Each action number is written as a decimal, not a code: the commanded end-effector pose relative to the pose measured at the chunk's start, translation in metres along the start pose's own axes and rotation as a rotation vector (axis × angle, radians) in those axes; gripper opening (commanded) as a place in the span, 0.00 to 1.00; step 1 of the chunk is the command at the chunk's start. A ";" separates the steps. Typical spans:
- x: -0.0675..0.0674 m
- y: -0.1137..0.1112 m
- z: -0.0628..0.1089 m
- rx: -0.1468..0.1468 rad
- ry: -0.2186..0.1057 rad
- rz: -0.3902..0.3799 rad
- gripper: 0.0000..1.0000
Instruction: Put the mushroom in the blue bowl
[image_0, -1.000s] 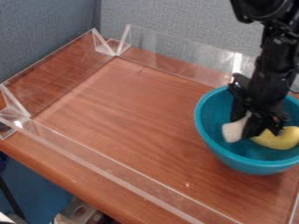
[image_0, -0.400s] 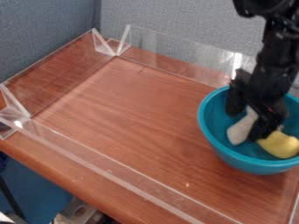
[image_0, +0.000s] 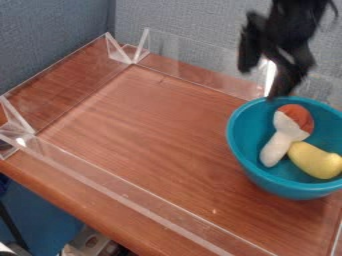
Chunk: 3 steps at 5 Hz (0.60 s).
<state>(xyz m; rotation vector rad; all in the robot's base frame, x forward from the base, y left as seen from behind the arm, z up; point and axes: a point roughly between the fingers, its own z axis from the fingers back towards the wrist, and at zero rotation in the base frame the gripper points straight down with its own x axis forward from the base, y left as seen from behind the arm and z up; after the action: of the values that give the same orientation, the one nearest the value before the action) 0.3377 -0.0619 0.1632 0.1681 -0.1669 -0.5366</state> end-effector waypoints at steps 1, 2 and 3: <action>-0.023 0.017 0.021 0.012 -0.077 0.018 1.00; -0.034 0.013 0.012 -0.029 -0.112 -0.028 0.00; -0.033 0.022 0.017 -0.051 -0.137 -0.028 1.00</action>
<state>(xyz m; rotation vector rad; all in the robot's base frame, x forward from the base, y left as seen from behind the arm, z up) 0.3125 -0.0285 0.1546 0.0683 -0.2026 -0.5786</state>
